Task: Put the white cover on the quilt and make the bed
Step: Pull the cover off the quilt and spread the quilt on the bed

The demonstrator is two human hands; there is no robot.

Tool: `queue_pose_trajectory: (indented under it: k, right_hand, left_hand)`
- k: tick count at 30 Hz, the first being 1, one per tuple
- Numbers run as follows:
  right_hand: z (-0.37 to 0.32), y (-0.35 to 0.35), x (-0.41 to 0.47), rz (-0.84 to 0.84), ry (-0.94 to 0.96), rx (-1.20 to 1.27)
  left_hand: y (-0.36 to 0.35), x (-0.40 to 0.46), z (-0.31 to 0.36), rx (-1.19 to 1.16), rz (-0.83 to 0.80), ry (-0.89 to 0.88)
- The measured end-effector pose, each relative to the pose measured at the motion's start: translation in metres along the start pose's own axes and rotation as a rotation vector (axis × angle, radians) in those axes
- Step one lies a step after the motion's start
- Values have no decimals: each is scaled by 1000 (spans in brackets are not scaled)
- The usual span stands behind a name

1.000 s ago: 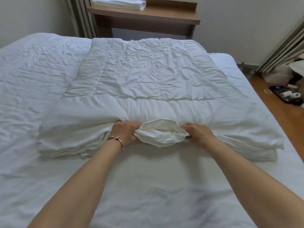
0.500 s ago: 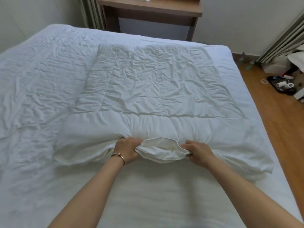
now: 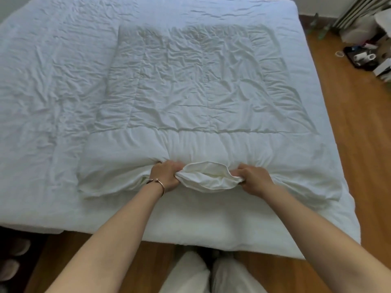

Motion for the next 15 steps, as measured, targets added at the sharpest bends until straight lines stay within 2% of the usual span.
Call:
queue_pose_trajectory:
  k: [9,10,13,14,15]
  right_hand:
    - [1,-65,-103,-30,56,-34]
    - [4,-75,-108,-62,58,-50]
    - [18,-103,-120,-283,61,-64]
    - [22,-107,-124,-334,60,-54]
    - [27,-108,-129,-346,50,-18]
  left_hand:
    - [-53,-100,48,-6,-58,29]
    - [-62,-105,50,34,-128,25]
    - [-84,-115,60,167,-496,-13]
    - [-86,-118,66,185,-556,-28]
    - [-86,-117,75,188,-536,-45]
Point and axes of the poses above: each hand's wrist, its own x-axis towards the middle knuckle, its own y-axis out of the back of the hand, z = x × y, the point moved 6 cm from there along x, towards the middle knuckle, and after that the axes turned 12 degrees about -y, right-handed, at the moved point
